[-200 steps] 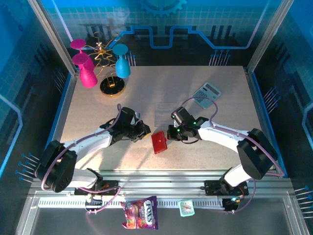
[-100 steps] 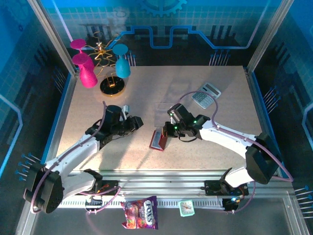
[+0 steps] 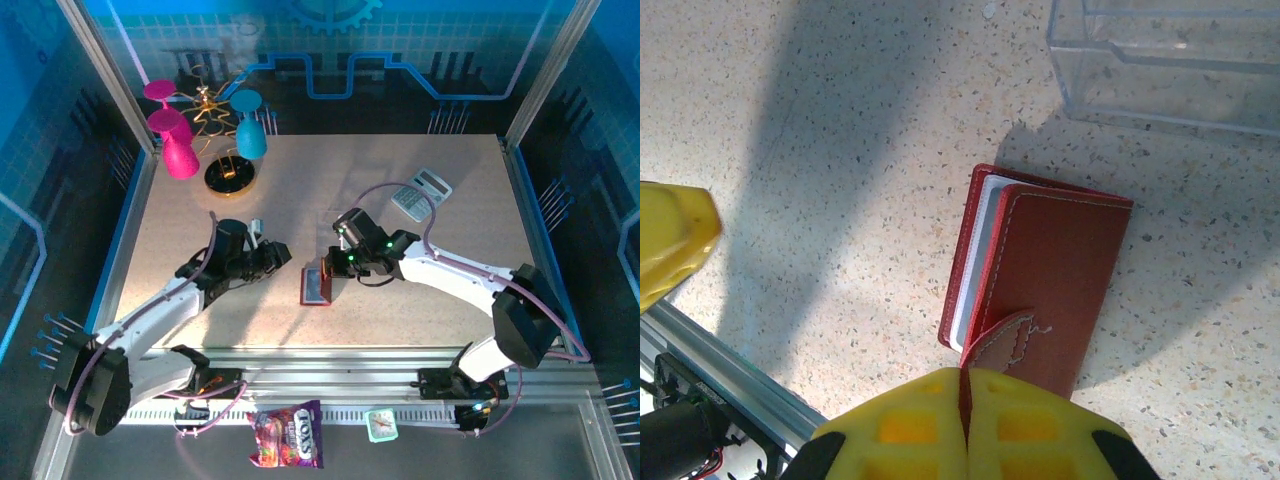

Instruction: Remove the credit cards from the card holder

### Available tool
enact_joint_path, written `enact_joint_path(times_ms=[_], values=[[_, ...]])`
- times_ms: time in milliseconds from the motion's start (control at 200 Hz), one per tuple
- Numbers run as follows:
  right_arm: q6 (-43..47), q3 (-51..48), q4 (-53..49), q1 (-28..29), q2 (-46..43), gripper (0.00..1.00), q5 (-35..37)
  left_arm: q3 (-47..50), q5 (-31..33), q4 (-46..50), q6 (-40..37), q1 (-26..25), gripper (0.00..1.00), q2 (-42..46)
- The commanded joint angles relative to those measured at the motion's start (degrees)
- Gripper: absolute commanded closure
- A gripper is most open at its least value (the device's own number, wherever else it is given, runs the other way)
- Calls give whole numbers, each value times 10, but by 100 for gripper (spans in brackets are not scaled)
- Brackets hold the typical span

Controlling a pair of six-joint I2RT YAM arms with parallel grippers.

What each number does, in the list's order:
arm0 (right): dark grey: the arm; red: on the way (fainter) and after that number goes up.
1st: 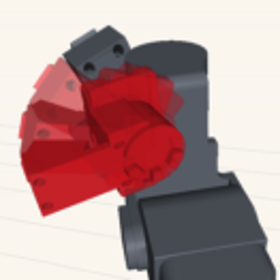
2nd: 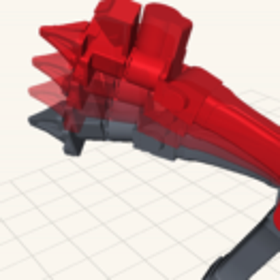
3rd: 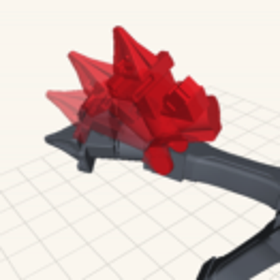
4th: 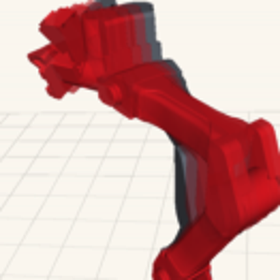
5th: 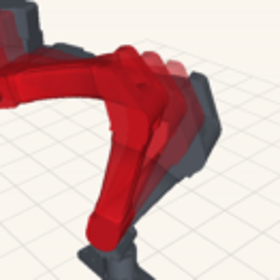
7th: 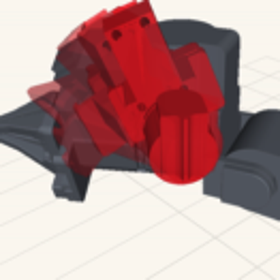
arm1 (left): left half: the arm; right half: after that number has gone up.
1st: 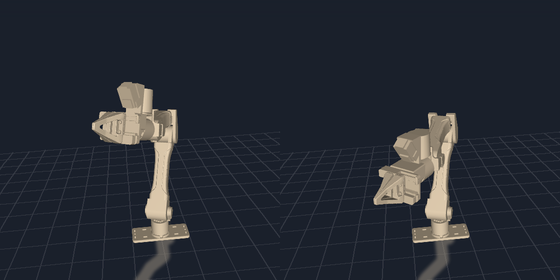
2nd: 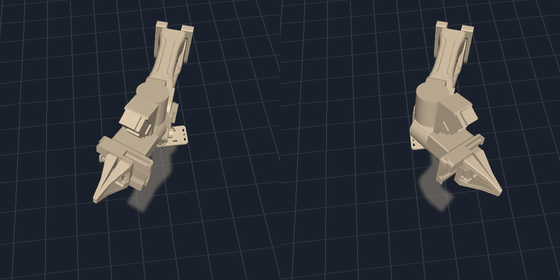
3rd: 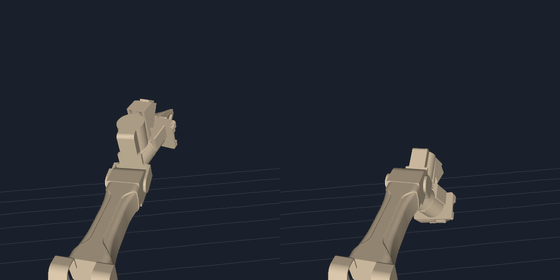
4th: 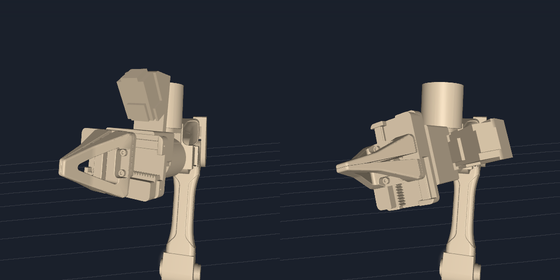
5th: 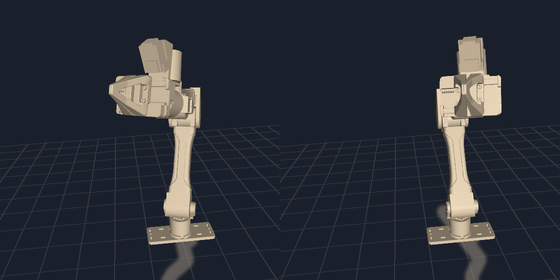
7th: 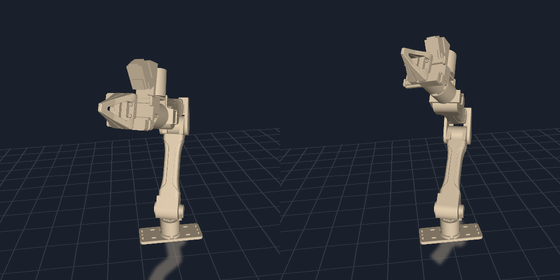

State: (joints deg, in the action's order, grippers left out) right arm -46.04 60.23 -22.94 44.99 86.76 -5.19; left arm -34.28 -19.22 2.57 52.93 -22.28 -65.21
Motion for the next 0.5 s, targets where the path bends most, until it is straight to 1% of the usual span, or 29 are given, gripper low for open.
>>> enact_joint_path(times_ms=[0, 95, 195, 265, 495], values=[[5, -1, -1, 5, -3, 95, -6, 6, -28, -21, 19, 0, 81, -50], [8, -13, -12, -1, -15, 95, 6, 0, -40, -43, 30, -16, 84, -92], [25, -14, -45, -6, -27, 95, 39, -19, -30, -48, 30, -44, 86, -128], [34, -21, -61, -16, -35, 95, 49, -35, -27, -51, 31, -61, 88, -151], [46, -66, -55, -61, -57, 95, 36, -83, -31, -68, 35, -101, 91, -217]])
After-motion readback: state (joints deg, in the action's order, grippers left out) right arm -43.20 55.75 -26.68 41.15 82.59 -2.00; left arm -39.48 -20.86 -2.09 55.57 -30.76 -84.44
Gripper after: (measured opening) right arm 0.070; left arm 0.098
